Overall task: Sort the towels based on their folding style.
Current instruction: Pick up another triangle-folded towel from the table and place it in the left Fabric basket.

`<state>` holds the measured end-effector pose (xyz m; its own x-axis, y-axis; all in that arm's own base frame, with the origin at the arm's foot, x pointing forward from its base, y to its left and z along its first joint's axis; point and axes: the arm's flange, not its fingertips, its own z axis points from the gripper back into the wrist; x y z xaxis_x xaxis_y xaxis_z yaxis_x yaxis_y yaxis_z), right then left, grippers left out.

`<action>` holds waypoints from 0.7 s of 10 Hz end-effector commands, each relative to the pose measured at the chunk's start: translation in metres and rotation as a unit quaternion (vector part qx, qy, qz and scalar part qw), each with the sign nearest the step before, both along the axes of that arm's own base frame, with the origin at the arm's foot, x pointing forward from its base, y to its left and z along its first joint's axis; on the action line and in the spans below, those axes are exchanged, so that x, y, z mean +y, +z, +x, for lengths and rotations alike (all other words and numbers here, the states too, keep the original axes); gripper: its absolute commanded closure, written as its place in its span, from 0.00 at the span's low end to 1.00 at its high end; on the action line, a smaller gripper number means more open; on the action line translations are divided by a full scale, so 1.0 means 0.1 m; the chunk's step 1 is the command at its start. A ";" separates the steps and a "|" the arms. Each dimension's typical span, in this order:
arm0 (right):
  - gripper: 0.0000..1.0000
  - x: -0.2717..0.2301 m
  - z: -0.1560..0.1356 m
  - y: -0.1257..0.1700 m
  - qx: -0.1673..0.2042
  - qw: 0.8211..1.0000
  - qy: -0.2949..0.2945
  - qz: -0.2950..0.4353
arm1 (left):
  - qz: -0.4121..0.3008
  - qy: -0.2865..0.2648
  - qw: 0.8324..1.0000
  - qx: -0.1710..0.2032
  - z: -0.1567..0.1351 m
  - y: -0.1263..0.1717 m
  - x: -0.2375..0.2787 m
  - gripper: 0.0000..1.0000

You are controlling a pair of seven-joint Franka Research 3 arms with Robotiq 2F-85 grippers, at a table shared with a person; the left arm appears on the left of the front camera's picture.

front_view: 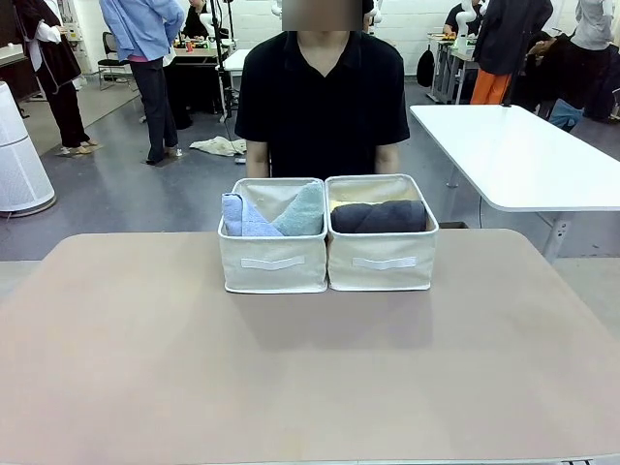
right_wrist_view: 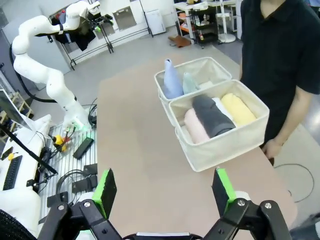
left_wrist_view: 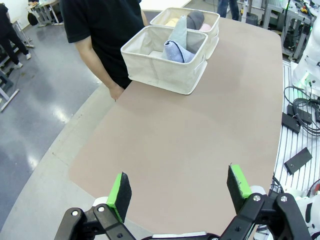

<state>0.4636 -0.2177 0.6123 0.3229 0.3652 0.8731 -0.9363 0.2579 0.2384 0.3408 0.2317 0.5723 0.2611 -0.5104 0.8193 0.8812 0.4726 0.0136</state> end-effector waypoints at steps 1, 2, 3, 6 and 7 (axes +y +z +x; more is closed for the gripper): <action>0.00 0.04 -0.04 -0.01 0.000 1.000 0.001 -0.002 | -0.006 0.001 1.000 -0.003 0.00 0.01 0.00 0.00; 0.00 0.04 -0.04 -0.01 0.000 1.000 0.001 -0.002 | -0.006 0.001 1.000 -0.003 0.00 0.01 0.00 0.00; 0.00 0.04 -0.04 -0.01 0.000 1.000 0.001 -0.002 | -0.006 0.001 1.000 -0.003 0.00 0.01 0.00 0.00; 0.00 0.04 -0.04 -0.01 0.000 1.000 0.001 -0.002 | -0.006 0.001 1.000 -0.003 0.00 0.01 0.00 0.00; 0.00 0.04 -0.04 -0.01 0.000 1.000 0.001 -0.002 | -0.006 0.001 1.000 -0.003 0.00 0.01 0.00 0.00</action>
<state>0.4638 -0.2161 0.6133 0.3203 0.3669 0.8734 -0.9375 0.2554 0.2365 0.3408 0.2317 0.5723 0.2611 -0.5104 0.8193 0.8812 0.4726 0.0136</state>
